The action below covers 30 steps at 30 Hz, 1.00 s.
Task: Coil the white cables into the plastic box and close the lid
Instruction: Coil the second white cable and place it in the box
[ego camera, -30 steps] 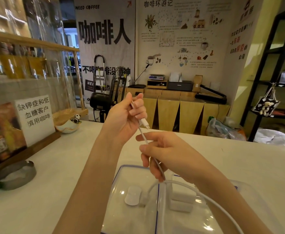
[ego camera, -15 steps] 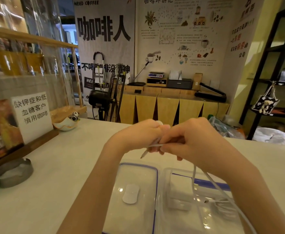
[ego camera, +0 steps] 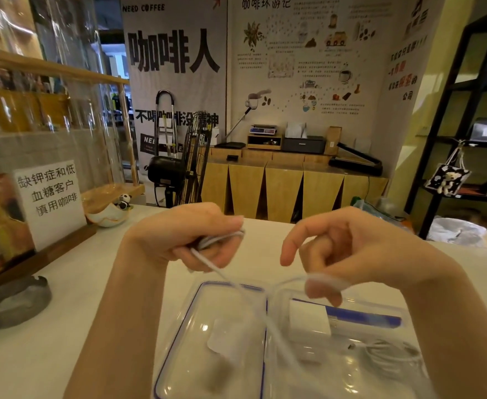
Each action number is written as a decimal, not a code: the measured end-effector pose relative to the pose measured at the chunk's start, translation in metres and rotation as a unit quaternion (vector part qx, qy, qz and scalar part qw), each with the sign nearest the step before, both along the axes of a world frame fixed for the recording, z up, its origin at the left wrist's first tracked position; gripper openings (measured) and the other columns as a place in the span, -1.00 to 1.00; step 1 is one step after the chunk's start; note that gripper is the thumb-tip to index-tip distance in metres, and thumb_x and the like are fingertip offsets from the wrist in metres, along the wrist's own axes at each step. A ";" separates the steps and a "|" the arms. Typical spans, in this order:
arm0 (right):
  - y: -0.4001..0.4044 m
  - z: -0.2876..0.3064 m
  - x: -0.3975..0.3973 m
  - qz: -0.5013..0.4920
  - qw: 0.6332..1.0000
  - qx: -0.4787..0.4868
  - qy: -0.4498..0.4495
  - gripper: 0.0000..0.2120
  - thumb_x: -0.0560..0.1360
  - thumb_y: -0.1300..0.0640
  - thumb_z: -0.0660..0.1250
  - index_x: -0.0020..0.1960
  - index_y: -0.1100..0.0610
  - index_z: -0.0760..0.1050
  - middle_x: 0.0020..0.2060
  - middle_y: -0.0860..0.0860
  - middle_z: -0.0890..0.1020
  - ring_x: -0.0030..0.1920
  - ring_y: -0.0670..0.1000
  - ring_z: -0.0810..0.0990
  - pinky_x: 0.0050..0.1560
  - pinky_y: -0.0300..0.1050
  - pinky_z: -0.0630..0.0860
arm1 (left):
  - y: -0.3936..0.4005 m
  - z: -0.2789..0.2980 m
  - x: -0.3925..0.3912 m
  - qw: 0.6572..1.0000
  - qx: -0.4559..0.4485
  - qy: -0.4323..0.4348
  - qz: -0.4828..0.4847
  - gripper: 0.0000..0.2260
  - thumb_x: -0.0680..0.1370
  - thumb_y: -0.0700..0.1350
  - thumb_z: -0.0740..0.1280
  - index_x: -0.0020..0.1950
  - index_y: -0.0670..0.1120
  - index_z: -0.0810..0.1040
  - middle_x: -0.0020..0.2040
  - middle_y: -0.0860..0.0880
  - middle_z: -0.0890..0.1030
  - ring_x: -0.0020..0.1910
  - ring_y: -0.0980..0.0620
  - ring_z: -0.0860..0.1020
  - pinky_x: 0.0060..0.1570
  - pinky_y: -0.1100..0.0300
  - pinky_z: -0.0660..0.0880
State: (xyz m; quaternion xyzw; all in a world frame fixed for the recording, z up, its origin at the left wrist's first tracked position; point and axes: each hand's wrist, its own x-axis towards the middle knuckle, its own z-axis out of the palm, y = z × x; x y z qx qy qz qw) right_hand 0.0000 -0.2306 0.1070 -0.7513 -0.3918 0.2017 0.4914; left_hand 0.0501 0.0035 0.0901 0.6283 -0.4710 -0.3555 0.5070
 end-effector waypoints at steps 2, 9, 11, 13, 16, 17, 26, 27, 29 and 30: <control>-0.001 0.000 0.001 -0.011 1.000 0.019 -0.018 -0.80 0.29 0.15 0.42 -0.09 0.06 0.61 -0.47 -0.05 0.64 -0.43 -0.11 0.57 -0.27 -0.23 0.52 | 0.010 0.002 -0.001 0.998 -0.050 0.013 0.039 -0.61 0.55 0.08 0.16 -0.41 -0.07 0.47 -0.63 0.01 0.21 -0.66 0.13 0.20 -0.62 0.38 0.18; 0.020 -0.007 0.006 -0.080 0.996 0.031 0.023 -0.59 0.44 -0.22 0.16 -0.15 0.06 0.63 -0.43 0.01 0.65 -0.39 -0.04 0.55 -0.29 -0.21 0.53 | 0.006 0.008 0.004 0.970 -0.002 0.028 0.243 -0.60 0.49 0.13 0.18 -0.43 -0.08 0.48 -0.65 0.11 0.29 -0.66 0.16 0.19 -0.58 0.28 0.08; 0.028 -0.009 0.007 -0.126 0.992 0.006 0.028 -0.55 0.38 -0.22 0.12 -0.17 0.09 0.61 -0.40 0.03 0.66 -0.36 -0.03 0.57 -0.28 -0.18 0.53 | -0.002 0.007 0.005 0.958 0.019 0.015 0.286 -0.65 0.47 0.09 0.16 -0.41 -0.09 0.47 -0.65 0.11 0.28 -0.66 0.16 0.18 -0.60 0.30 0.10; 0.035 -0.012 0.008 -0.169 0.986 -0.012 0.006 -0.56 0.33 -0.23 0.13 -0.17 0.08 0.60 -0.37 -0.01 0.67 -0.33 -0.06 0.58 -0.31 -0.25 0.53 | -0.008 0.006 0.005 0.950 0.017 0.008 0.312 -0.67 0.47 0.07 0.16 -0.36 -0.11 0.47 -0.65 0.10 0.28 -0.67 0.17 0.19 -0.62 0.33 0.13; 0.039 -0.017 0.010 -0.181 0.982 -0.042 -0.044 -0.64 0.37 -0.15 0.23 -0.08 0.10 0.59 -0.34 -0.05 0.66 -0.32 -0.11 0.60 -0.31 -0.31 0.54 | -0.015 0.006 0.007 0.936 -0.001 0.007 0.351 -0.66 0.55 0.03 0.11 -0.30 -0.14 0.45 -0.66 0.08 0.28 -0.66 0.17 0.19 -0.62 0.34 0.14; 0.039 -0.018 0.009 -0.175 0.982 -0.050 -0.050 -0.70 0.41 -0.08 0.26 -0.06 0.12 0.58 -0.36 -0.05 0.65 -0.35 -0.10 0.60 -0.32 -0.31 0.54 | -0.016 0.005 0.008 0.933 -0.012 0.013 0.360 -0.65 0.56 0.02 0.10 -0.31 -0.14 0.45 -0.65 0.08 0.28 -0.66 0.17 0.19 -0.62 0.34 0.14; 0.019 -0.006 0.008 -0.280 0.938 0.142 -0.148 -0.78 0.32 -0.01 0.26 -0.19 0.09 0.60 -0.61 -0.08 0.44 -0.60 -0.15 0.31 -0.60 -0.36 0.26 | -0.022 0.001 0.002 0.987 0.014 0.018 0.159 -0.55 0.55 0.10 0.00 -0.34 -0.08 0.52 -0.61 0.12 0.33 -0.64 0.19 0.22 -0.59 0.30 0.13; 0.020 -0.008 0.009 -0.300 0.925 0.157 -0.173 -0.77 0.32 -0.03 0.25 -0.19 0.07 0.59 -0.60 -0.09 0.45 -0.59 -0.15 0.33 -0.59 -0.38 0.27 | -0.027 0.000 0.002 0.991 0.017 0.025 0.127 -0.55 0.54 0.08 -0.02 -0.34 -0.08 0.52 -0.62 0.13 0.34 -0.64 0.19 0.23 -0.59 0.29 0.13; 0.022 -0.010 0.011 -0.332 0.905 0.189 -0.189 -0.77 0.33 -0.05 0.24 -0.18 0.05 0.58 -0.61 -0.11 0.44 -0.60 -0.16 0.32 -0.59 -0.39 0.26 | -0.035 -0.001 0.003 0.995 -0.005 0.062 0.081 -0.55 0.56 0.08 0.00 -0.34 -0.09 0.52 -0.63 0.14 0.36 -0.65 0.21 0.25 -0.61 0.30 0.14; 0.022 -0.011 0.012 -0.340 0.899 0.202 -0.188 -0.78 0.34 -0.04 0.24 -0.18 0.05 0.58 -0.61 -0.11 0.44 -0.60 -0.16 0.31 -0.60 -0.38 0.25 | -0.037 -0.001 0.003 0.994 -0.029 0.087 0.062 -0.57 0.56 0.08 0.03 -0.33 -0.10 0.51 -0.63 0.15 0.37 -0.65 0.23 0.26 -0.62 0.33 0.15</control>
